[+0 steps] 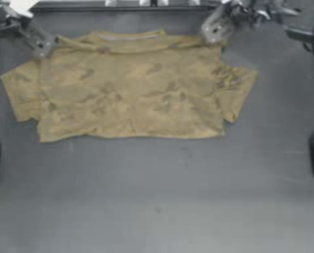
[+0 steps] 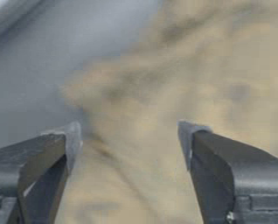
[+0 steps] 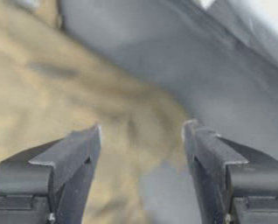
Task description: Fold shirt
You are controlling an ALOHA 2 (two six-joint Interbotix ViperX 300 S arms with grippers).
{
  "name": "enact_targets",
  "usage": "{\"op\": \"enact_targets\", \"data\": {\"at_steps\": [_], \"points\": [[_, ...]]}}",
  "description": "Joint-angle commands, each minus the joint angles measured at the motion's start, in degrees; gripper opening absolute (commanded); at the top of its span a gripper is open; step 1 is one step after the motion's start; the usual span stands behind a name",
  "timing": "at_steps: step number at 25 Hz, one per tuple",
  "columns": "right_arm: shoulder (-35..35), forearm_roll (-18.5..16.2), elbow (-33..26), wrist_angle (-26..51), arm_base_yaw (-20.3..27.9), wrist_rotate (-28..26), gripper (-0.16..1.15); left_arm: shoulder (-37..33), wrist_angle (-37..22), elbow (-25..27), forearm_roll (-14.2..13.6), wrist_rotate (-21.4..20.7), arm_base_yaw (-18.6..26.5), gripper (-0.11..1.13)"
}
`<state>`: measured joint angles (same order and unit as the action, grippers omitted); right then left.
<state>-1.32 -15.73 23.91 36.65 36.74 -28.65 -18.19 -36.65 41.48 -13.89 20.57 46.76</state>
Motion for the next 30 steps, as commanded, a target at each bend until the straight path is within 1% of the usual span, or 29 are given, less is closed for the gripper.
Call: {"op": "enact_targets", "data": {"at_steps": [1,5,8,13,18,20,25,28,30], "points": [[6.06,0.26,3.87,0.18,-1.67,-4.57,0.88,-6.59,-2.02,1.58,1.14,2.46,-0.62,0.96],[9.05,-0.09,8.17,0.53,-2.99,-10.72,0.88,-9.84,-6.59,3.43,0.44,6.42,-1.76,0.96],[9.67,0.00,9.67,1.23,-4.04,-13.54,0.88,-10.46,-9.49,4.66,0.09,8.79,-2.72,0.96],[9.84,-0.09,11.60,4.48,-5.27,-15.38,0.88,-10.28,-9.49,7.73,-0.53,11.16,-3.08,0.96],[9.84,0.35,14.50,2.55,-5.54,-15.64,0.90,-10.37,-9.14,10.28,-0.70,12.57,-3.16,0.96],[9.84,0.44,15.47,1.76,-5.54,-16.00,0.90,-10.28,-8.17,10.99,-0.53,13.10,-3.16,0.96],[9.84,0.44,16.26,1.76,-5.54,-17.05,0.90,-8.53,-7.21,12.92,-0.88,14.77,-3.08,0.96],[9.67,0.35,16.61,2.20,-5.54,-18.72,0.90,-7.12,-5.54,13.62,-0.97,16.88,-3.08,0.96],[9.40,-0.09,16.96,2.64,-5.54,-20.39,0.90,-6.42,-4.66,13.89,-1.49,18.19,-3.08,0.96]]}}
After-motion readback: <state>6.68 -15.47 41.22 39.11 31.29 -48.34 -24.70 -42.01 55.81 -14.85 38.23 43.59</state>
